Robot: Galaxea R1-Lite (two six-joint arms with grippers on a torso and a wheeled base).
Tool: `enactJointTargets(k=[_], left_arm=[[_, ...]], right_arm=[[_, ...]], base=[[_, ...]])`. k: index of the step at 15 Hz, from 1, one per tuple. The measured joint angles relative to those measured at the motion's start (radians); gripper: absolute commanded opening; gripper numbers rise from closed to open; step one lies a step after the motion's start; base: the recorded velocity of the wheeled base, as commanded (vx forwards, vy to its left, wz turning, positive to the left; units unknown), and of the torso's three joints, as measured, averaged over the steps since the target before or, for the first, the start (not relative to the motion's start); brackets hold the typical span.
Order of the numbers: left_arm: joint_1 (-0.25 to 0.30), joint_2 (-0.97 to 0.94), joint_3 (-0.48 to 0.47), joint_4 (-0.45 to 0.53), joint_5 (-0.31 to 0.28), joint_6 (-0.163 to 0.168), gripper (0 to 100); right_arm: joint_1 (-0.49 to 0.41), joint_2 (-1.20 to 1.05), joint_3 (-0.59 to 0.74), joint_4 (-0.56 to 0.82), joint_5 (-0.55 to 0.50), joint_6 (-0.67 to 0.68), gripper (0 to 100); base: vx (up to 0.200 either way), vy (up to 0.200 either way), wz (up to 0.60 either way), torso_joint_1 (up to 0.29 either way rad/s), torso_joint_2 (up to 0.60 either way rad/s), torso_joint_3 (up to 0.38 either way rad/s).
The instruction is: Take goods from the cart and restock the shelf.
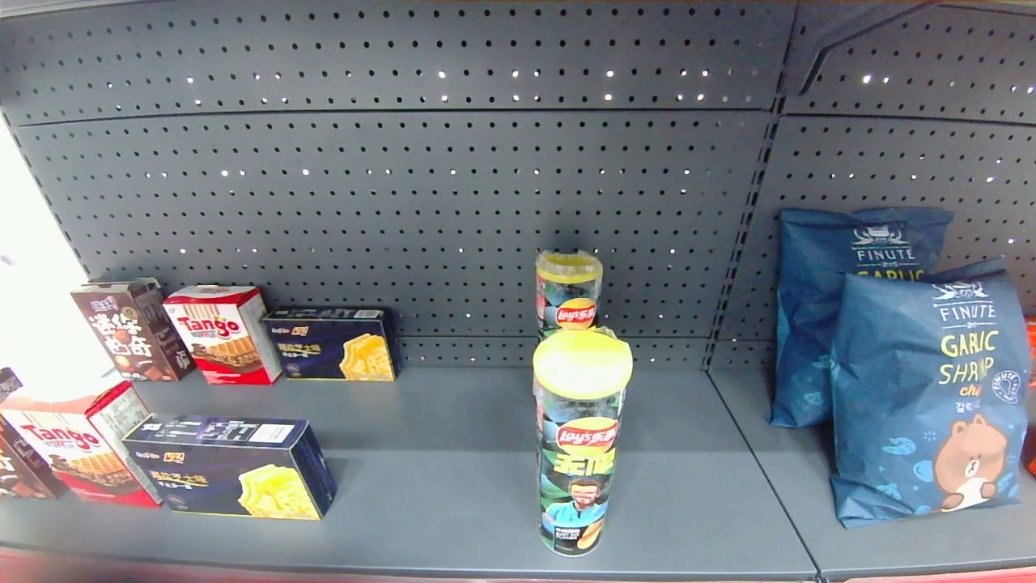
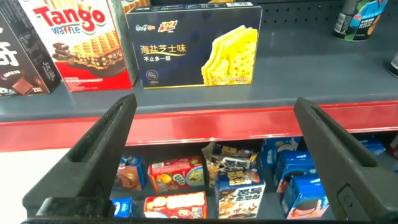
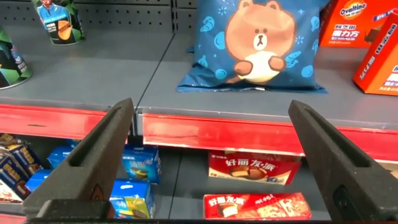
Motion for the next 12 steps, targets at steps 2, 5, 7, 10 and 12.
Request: enactJointTargets(k=[2,5,7,10,12], left_arm=[[0.0,0.0,0.0,0.0,-0.001,0.001,100],[0.0,0.0,0.0,0.0,-0.002,0.003,100],[0.0,0.0,0.0,0.001,-0.002,0.003,100],[0.0,0.0,0.0,0.0,-0.001,-0.001,100],[0.0,0.0,0.0,0.0,-0.001,-0.001,100]], right_arm=[[0.0,0.0,0.0,0.0,0.0,0.0,100],[0.0,0.0,0.0,0.001,0.0,0.0,100],[0.0,0.0,0.0,0.0,0.0,0.0,100],[0.0,0.0,0.0,0.0,0.0,0.0,100],[0.0,0.0,0.0,0.0,0.0,0.0,100]], base=[[0.0,0.0,0.0,0.0,0.0,0.0],[0.0,0.0,0.0,0.0,0.0,0.0],[0.0,0.0,0.0,0.0,0.0,0.0],[0.0,0.0,0.0,0.0,0.0,0.0],[0.0,0.0,0.0,0.0,0.0,0.0]])
